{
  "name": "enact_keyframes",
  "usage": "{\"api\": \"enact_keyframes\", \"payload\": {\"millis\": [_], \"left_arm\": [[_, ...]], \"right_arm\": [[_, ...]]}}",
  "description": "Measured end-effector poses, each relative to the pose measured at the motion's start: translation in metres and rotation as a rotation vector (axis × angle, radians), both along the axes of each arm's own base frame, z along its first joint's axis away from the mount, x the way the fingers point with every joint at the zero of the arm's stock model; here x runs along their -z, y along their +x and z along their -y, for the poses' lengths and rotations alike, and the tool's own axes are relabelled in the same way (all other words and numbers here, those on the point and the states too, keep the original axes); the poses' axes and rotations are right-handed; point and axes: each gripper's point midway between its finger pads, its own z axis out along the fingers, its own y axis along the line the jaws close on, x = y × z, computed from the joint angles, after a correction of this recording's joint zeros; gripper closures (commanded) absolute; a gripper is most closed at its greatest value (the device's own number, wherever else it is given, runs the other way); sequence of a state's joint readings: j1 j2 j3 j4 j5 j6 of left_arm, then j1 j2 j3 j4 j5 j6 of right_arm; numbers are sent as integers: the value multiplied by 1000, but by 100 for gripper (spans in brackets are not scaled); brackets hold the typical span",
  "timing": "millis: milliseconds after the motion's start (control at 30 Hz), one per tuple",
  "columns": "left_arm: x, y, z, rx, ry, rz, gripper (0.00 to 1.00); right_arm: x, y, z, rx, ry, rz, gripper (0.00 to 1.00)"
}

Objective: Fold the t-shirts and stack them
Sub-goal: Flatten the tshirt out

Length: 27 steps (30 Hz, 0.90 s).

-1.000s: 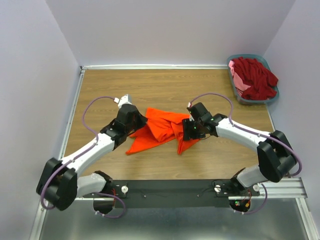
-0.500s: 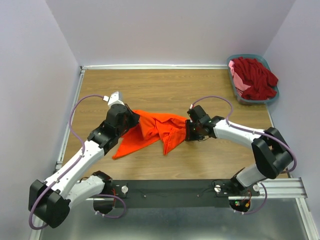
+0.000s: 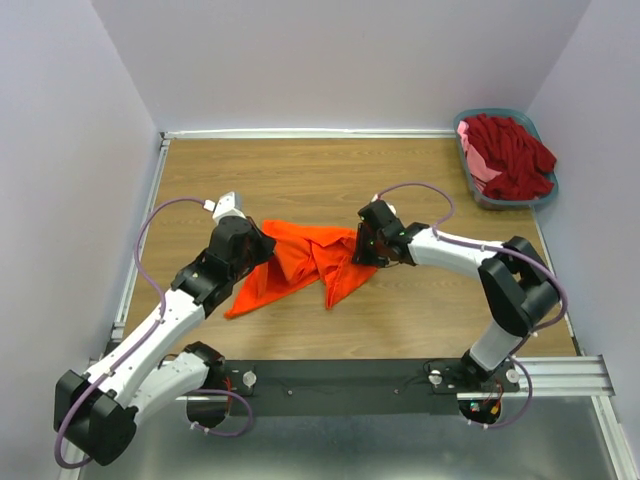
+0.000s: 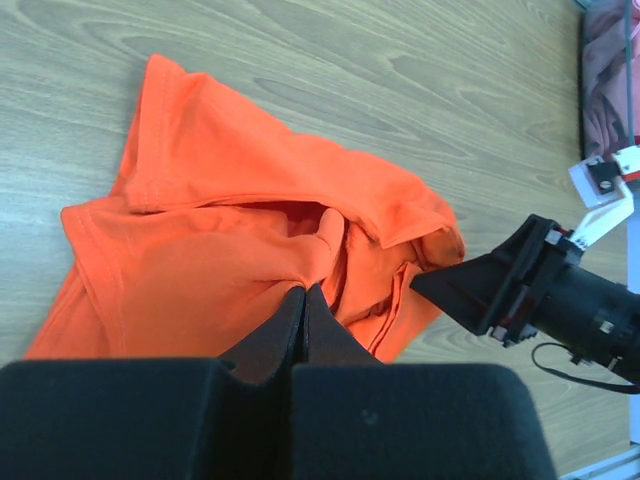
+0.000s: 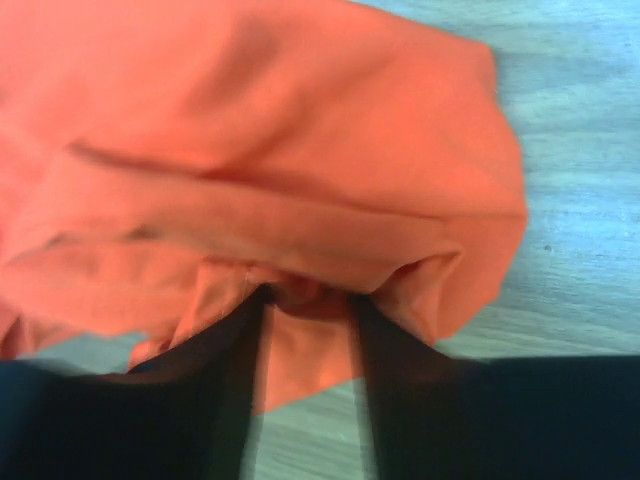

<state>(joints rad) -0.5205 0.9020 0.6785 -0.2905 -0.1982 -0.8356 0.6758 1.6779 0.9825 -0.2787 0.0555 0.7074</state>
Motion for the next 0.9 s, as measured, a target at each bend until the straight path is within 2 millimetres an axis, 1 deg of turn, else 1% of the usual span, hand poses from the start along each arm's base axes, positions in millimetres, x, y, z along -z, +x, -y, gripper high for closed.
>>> {"api": "enact_keyframes", "payload": {"millis": [33,67,100,167,233,267,300,333,367,400,433,467,500,533,567,600,667,700,733,767,800,833,867,900], "left_arm": [[0,0,-1,-2,1,-1,100],[0,0,-3,-6,2,-1,100],[0,1,-6,-13,7,1,100],[-2,3,-16,-33,24,1,100],[-9,11,-31,-71,38,10,100],[-17,17,-42,-96,48,23,100],[-24,22,-50,-119,55,35,100],[-40,32,-64,-155,66,63,100],[-55,38,-70,-171,72,89,100],[-70,45,-79,-192,83,109,100],[-92,54,-85,-208,87,148,100],[-108,58,-87,-214,89,179,100],[-133,64,-94,-228,95,214,100],[-166,70,-97,-237,94,277,100],[-197,75,-101,-248,94,333,100],[-213,76,-103,-253,93,362,100],[-278,75,-110,-277,91,492,100],[-309,69,-115,-294,90,553,100],[-331,63,-118,-306,94,600,100],[-360,52,-123,-324,91,667,100],[-385,39,-127,-343,89,722,100],[-401,30,-131,-359,90,763,100],[-417,18,-136,-375,93,808,100],[-436,-3,-142,-393,94,866,100]], "right_arm": [[5,0,2,12,-12,-7,86],[8,1,3,18,-21,-8,94],[10,1,6,27,-32,-8,99],[10,2,13,31,-62,11,99],[2,4,22,33,-89,40,99],[-2,5,25,32,-98,55,99],[-13,10,32,33,-106,89,99],[-25,14,39,37,-119,121,99],[-36,19,45,42,-131,148,100],[-54,28,55,48,-160,191,99],[-72,36,55,59,-143,229,99],[-98,49,57,68,-145,293,100],[-121,60,58,78,-134,346,100],[-160,74,58,90,-120,431,99],[-180,80,58,95,-114,476,99],[-217,88,57,101,-91,558,99],[-294,95,61,125,-52,719,99],[-318,95,64,133,-41,771,99],[-351,91,69,146,-26,842,99],[-367,89,74,156,-25,876,100],[-390,84,81,165,-23,926,99],[-412,79,88,173,-23,977,99],[-426,74,92,179,-20,1008,99],[-436,68,98,181,-23,1034,100]]}}
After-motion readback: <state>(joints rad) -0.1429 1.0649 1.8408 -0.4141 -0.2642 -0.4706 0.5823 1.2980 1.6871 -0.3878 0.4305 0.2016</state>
